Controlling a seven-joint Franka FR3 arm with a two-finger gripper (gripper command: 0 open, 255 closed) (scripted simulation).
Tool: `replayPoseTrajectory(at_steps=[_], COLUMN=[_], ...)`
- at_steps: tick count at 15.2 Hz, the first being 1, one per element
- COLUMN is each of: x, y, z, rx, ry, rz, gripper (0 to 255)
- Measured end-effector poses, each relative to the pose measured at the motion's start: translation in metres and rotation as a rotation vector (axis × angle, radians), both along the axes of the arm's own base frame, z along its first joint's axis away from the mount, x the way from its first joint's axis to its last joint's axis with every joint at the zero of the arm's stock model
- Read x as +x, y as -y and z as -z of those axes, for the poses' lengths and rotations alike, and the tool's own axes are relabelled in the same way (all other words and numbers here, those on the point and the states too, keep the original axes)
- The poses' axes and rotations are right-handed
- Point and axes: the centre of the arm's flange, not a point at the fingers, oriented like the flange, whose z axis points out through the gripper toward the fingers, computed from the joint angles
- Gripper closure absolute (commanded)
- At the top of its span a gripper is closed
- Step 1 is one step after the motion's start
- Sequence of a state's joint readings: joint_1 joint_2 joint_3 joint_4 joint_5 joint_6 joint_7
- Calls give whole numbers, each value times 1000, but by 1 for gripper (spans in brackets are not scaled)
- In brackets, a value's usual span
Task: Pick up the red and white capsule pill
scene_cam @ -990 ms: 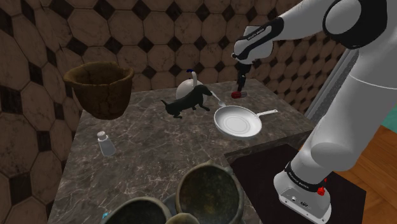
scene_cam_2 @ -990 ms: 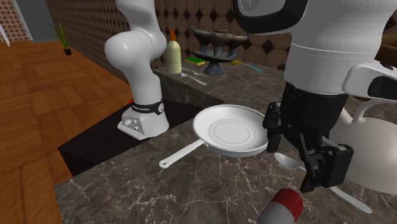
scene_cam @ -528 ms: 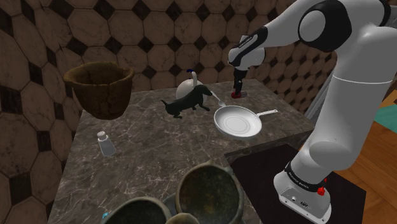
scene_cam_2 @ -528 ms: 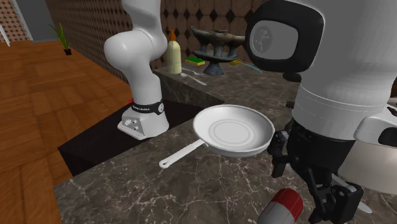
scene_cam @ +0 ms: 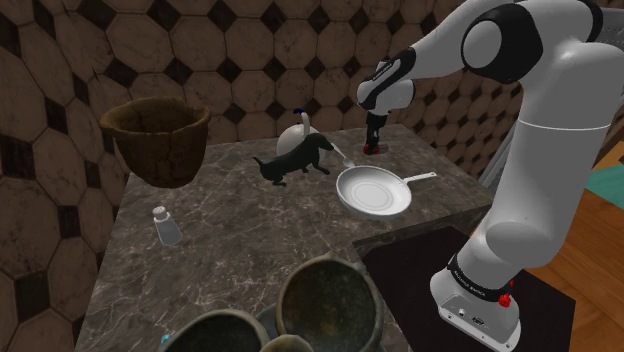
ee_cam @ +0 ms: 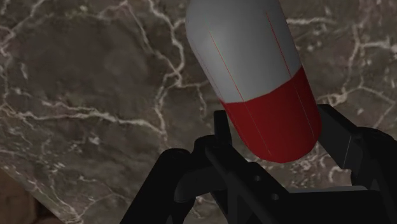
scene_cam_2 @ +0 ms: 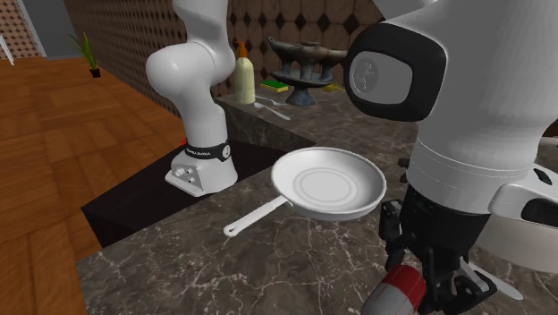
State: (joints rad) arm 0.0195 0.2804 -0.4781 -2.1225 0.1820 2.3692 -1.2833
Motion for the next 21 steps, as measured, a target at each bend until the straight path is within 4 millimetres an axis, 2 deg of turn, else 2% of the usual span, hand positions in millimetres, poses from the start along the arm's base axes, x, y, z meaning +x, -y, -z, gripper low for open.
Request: replayPoseTrajectory(at_steps=[7, 21], x=[0, 0], y=[0, 0], z=[-2, -73], rx=[0, 0], ry=[0, 0], rz=[-1, 0], gripper=[255, 255])
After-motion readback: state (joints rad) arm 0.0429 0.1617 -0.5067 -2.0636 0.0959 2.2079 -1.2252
